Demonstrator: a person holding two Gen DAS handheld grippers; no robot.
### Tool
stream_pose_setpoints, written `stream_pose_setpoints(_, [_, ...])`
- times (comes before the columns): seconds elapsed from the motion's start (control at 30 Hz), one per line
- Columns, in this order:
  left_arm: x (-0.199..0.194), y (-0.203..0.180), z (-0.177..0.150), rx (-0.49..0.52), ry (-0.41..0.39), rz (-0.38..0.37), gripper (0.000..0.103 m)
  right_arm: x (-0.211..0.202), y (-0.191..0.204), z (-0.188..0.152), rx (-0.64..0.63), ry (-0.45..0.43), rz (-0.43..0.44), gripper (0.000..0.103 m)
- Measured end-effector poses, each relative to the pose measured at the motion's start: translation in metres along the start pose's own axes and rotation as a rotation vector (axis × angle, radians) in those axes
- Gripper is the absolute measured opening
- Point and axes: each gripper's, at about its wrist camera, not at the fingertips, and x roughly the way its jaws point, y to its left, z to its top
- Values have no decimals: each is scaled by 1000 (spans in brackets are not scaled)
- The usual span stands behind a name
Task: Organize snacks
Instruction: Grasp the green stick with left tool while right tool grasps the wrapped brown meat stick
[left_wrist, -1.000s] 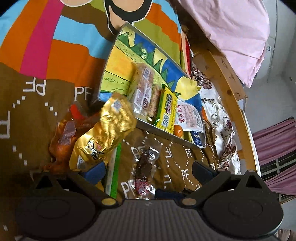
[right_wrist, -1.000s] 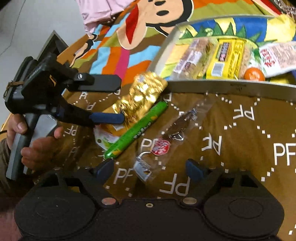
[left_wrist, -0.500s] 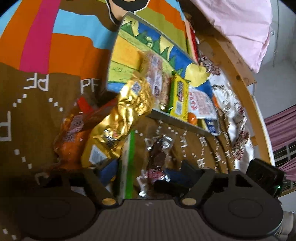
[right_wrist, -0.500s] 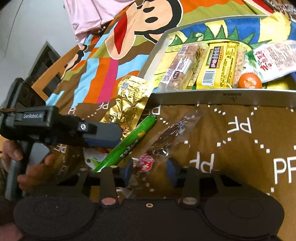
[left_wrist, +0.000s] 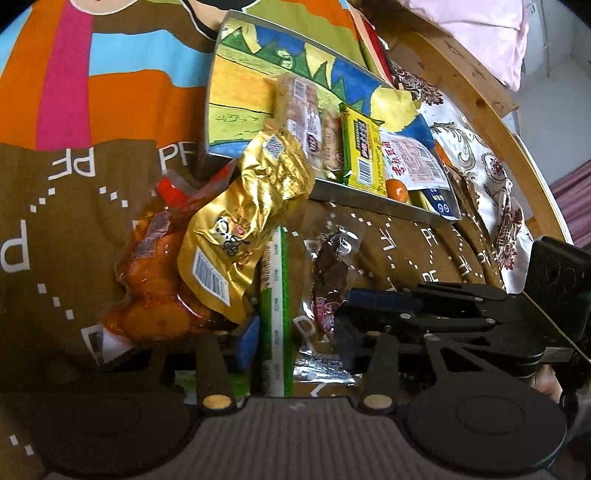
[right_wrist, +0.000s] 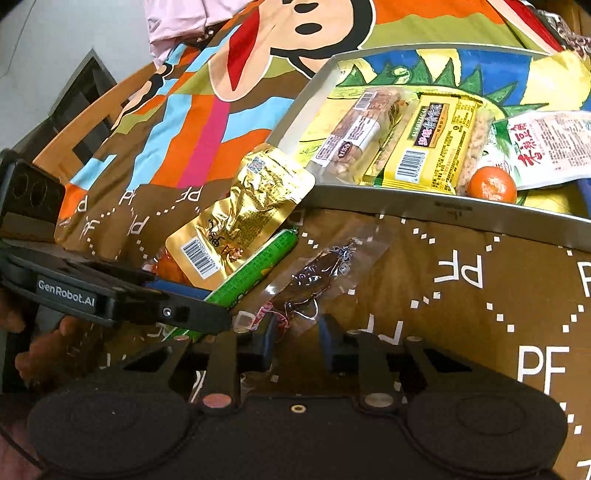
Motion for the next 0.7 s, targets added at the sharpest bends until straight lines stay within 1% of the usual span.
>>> stream_pose_setpoints(0.13, [1,4,-1,-3,-1,3,41,4,-12,4,98,-5,51,27])
stream_pose_setpoints(0.23, [2,5,-2,3,-3,14,39,9,-20,9,173,-4,89,30])
stream_pose_setpoints(0.3, [2,4,-2,5,-6,25,37,12,-21,13,190,-4,95,31])
stream_pose_setpoints(0.37, [5,2,-3,10,-9,34,36,14,-21,16,189,-6,100,35])
stream_pose_setpoints(0.4, [5,0,-4,21,-11,45,36,16,-21,18,193,-2,110,41])
stream_pose_setpoints(0.5, [8,-13,-7,79,-17,95,36,20,-20,21,197,-1,122,45])
stream_pose_setpoints(0.57, [8,-22,-9,122,-21,131,36,21,-17,22,167,-3,112,42])
stream_pose_setpoints(0.6, [8,-26,-10,143,-24,148,36,21,-15,21,151,-3,95,32])
stream_pose_setpoints(0.63, [8,-30,-12,162,-26,163,36,20,-13,20,129,-1,71,31])
stream_pose_setpoints(0.7, [7,-35,-16,196,-33,183,36,17,-10,20,96,-3,61,29])
